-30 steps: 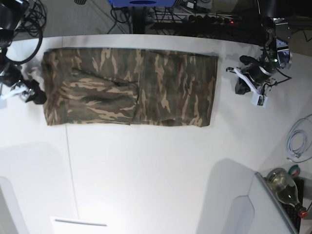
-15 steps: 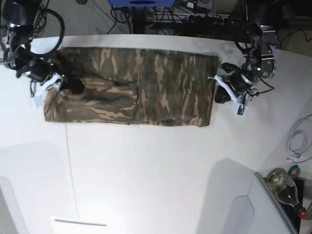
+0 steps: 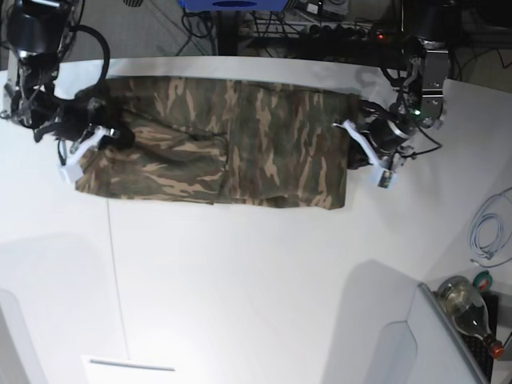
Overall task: Layout the t-shirt on the table in an organized manner, then fold the t-shirt properly
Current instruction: 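Release the strip and reposition both grippers at its folded ends, then lift the strip end with the right gripper and fold it toward the left gripper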
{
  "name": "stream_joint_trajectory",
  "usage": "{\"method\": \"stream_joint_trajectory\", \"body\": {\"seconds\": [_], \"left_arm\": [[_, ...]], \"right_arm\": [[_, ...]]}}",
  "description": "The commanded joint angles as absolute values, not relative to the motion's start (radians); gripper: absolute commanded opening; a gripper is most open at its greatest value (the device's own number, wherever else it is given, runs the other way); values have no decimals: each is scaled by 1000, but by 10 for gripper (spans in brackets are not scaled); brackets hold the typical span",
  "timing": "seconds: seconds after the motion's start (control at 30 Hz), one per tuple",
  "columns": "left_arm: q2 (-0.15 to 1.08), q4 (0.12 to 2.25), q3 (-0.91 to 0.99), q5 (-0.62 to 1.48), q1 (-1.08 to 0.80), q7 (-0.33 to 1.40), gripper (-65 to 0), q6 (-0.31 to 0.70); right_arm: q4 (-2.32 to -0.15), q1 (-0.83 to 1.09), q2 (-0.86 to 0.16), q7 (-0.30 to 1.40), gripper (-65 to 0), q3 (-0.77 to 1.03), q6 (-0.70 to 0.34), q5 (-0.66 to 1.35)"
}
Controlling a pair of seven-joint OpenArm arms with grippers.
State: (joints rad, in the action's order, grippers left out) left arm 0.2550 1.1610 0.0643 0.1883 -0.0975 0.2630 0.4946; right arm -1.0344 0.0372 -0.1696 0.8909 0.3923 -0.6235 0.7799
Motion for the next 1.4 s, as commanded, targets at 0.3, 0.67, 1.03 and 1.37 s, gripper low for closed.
{"method": "stream_joint_trajectory", "body": {"seconds": [0.3, 0.67, 1.03, 1.37], "left_arm": [[236, 1173, 31, 188, -93, 277, -650, 504], [216, 1173, 24, 188, -73, 278, -650, 504], [214, 1228, 22, 188, -107, 280, -650, 504], [214, 1250, 22, 188, -113, 282, -650, 504]], "right_arm": [[-1567, 151, -131, 897, -648, 185, -314, 802], [-1745, 165, -125, 889, -648, -140, -38, 806], [-1739, 143, -27, 897, -648, -173, 5, 802], [-1710, 136, -22, 891, -648, -197, 5, 802]]}}
